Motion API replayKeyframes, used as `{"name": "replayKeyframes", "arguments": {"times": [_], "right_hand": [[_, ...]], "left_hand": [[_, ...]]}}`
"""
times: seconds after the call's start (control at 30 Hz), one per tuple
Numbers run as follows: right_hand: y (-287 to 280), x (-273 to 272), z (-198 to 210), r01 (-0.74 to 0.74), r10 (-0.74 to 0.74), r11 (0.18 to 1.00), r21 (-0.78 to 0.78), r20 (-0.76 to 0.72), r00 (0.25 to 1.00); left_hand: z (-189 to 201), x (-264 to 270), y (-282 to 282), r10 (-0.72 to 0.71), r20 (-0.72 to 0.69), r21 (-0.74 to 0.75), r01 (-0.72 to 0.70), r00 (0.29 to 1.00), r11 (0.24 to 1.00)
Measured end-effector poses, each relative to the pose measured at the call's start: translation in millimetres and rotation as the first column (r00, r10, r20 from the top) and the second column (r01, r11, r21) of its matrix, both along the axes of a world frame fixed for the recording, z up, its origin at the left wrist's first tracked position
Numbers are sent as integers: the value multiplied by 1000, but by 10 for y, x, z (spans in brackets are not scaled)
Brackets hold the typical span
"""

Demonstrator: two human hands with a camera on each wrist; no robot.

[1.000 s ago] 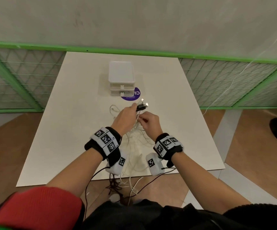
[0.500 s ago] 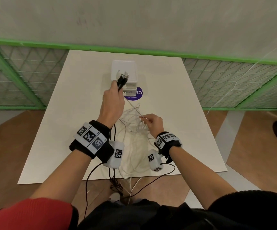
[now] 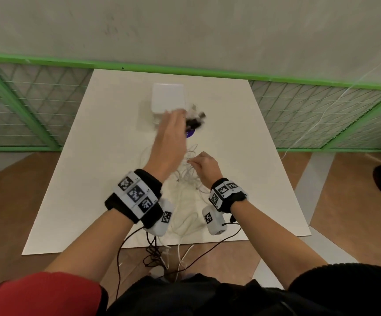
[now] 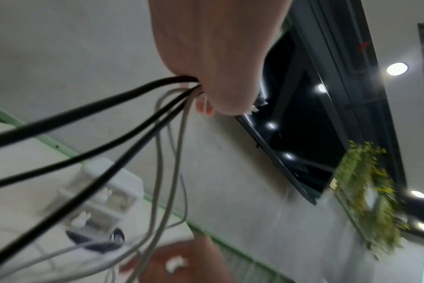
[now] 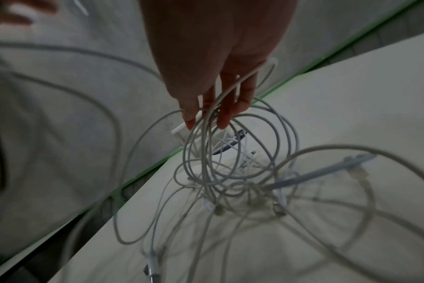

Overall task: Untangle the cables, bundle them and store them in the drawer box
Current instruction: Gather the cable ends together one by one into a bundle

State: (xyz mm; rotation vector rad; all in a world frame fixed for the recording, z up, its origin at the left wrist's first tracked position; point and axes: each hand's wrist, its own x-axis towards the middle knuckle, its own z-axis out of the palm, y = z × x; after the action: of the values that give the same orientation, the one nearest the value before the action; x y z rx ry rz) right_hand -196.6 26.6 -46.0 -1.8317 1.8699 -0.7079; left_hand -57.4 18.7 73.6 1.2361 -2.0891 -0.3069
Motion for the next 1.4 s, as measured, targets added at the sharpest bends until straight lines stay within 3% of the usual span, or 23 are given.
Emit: {"name": "replayKeyframes", "arguments": {"times": [0.07,0.17,0.33,0.53,0.83,0.93,1.0,1.1,1.17,1.23,1.3,1.4], "right_hand": [[-7,33,74,-3,3,1000,-3,17,1000],[2,21,143,39,-26,994,-101,132,991],[70,71,122,61,-21,984,-168,233,972],[44,-28,-169,168,-155,985,-39,232,960],[-63,-48,-160,143,-140,990,18,358,923],[-6,-206,-215,164,-185,981,101,269,945],[-9,-239,-195,109,-131,986,129,177,975],[-84,-212,25,30,-47,986,166,98,994],[-123,-236,218,22,-15,987,157,-44,999],[-97,-241,422,50,-40,992,120,-87,995],[-35,-190,574,92,-92,996,21,19,996],[85,-14,793,88,-47,991,-104,343,938]], "left_hand": [[-153,-139,139,-142,137,153,121,980,981],[-361,-141,108,-138,260,347,41,956,937],[-440,-79,38,-77,158,389,10,984,921],[-216,75,-60,117,-75,344,-84,990,935],[-144,352,-83,279,-142,323,-222,950,920],[-84,440,-139,316,-165,303,-256,934,918],[-52,446,-145,276,-152,317,-218,949,923],[-29,378,-95,236,-148,345,-173,961,923],[-21,345,-62,222,-157,354,-155,962,922],[0,341,-48,212,-157,362,-143,965,921],[25,335,-37,205,-174,380,-126,963,916],[55,307,4,186,-205,390,-94,961,916]]}}
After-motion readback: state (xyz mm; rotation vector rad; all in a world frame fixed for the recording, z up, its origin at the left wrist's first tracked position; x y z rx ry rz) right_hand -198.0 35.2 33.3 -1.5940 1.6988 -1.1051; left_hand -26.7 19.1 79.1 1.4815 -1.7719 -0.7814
